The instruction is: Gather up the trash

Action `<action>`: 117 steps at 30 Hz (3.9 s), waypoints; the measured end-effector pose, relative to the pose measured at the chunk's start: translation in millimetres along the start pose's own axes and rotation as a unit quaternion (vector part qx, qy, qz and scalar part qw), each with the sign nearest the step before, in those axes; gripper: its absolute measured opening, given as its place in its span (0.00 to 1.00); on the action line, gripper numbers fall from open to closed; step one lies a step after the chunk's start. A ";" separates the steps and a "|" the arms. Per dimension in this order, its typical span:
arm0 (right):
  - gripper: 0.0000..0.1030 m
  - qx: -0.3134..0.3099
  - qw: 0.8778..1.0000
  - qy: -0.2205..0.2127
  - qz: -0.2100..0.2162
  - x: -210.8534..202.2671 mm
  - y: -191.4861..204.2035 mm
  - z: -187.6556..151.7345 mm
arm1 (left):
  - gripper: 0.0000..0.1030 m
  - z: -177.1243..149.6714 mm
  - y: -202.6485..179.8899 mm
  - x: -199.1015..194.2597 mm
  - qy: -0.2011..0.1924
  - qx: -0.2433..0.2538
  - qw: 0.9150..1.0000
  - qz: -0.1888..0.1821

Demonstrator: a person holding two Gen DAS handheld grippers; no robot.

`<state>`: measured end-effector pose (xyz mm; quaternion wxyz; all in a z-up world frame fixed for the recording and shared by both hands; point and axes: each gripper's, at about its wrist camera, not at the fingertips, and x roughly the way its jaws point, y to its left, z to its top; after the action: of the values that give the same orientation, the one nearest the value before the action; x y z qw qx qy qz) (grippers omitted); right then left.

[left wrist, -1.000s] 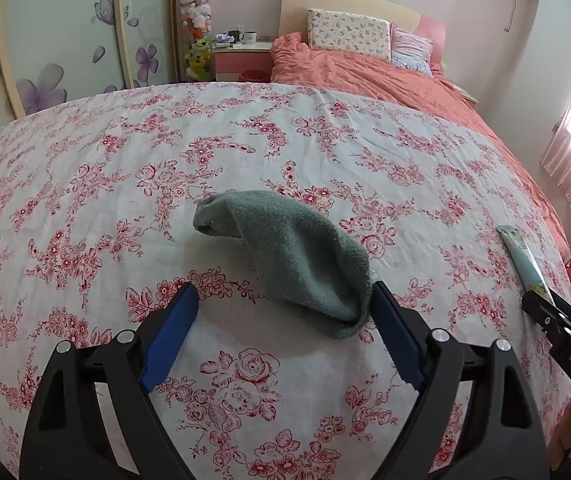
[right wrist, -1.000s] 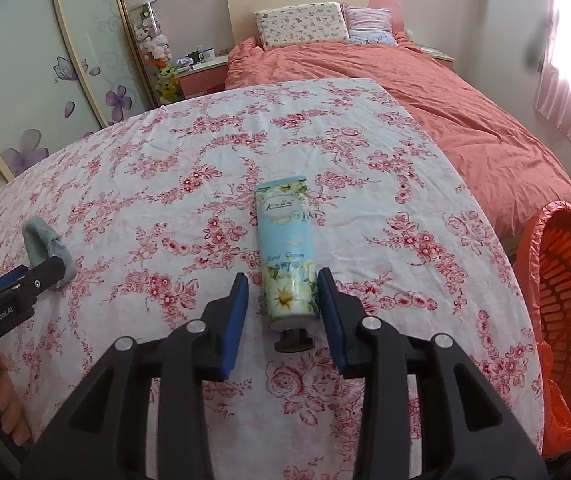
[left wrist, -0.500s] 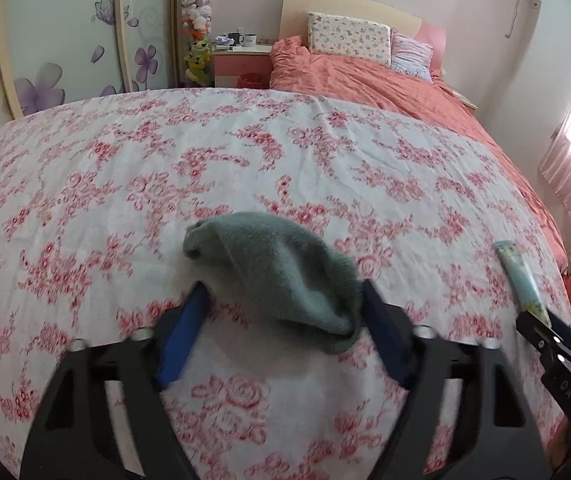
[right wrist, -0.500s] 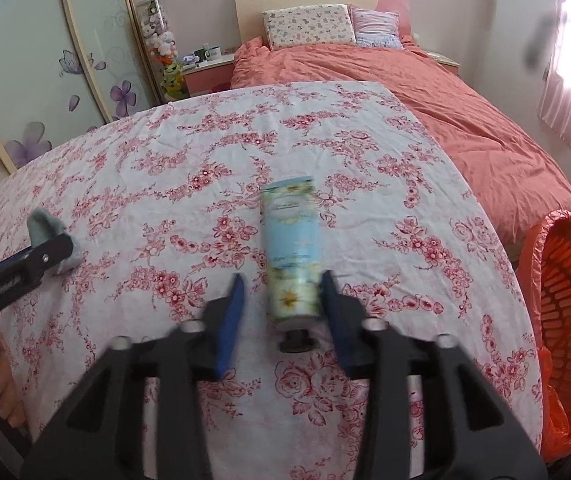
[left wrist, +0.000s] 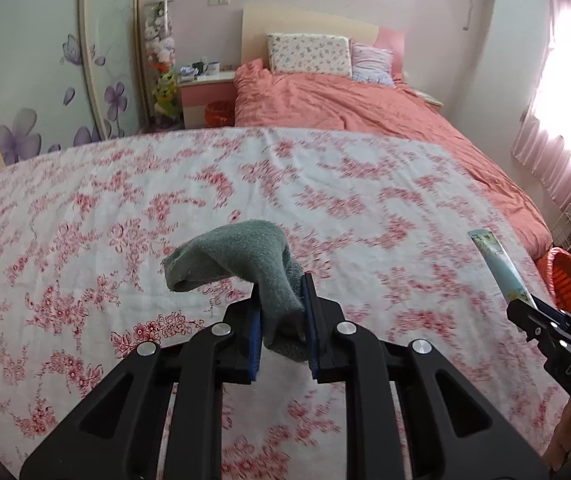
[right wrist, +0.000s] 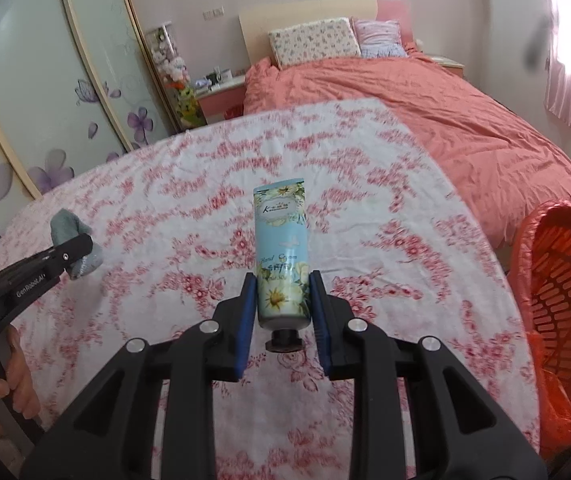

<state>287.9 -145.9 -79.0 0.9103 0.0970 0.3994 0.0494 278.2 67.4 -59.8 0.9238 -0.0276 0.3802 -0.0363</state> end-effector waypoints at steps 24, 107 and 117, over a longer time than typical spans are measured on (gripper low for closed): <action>0.26 0.040 0.990 -0.126 -0.039 -150.4 -67.9 5.2 | 0.17 7.7 -137.3 -84.1 -0.054 0.116 0.987 -0.094; 0.96 0.100 0.940 -0.175 -0.275 -294.8 -30.3 -192.5 | 0.98 -158.6 -91.5 -233.3 -0.163 0.017 0.986 0.033; 0.96 0.109 0.941 -0.164 -0.275 -295.4 -30.6 -191.7 | 0.98 -161.1 -94.8 -236.2 -0.156 0.022 0.987 0.038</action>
<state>-52.8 -198.9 -0.6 0.9253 0.0885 0.2584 -0.2632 -7.0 -10.0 -1.2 0.9728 0.0023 0.2316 -0.0047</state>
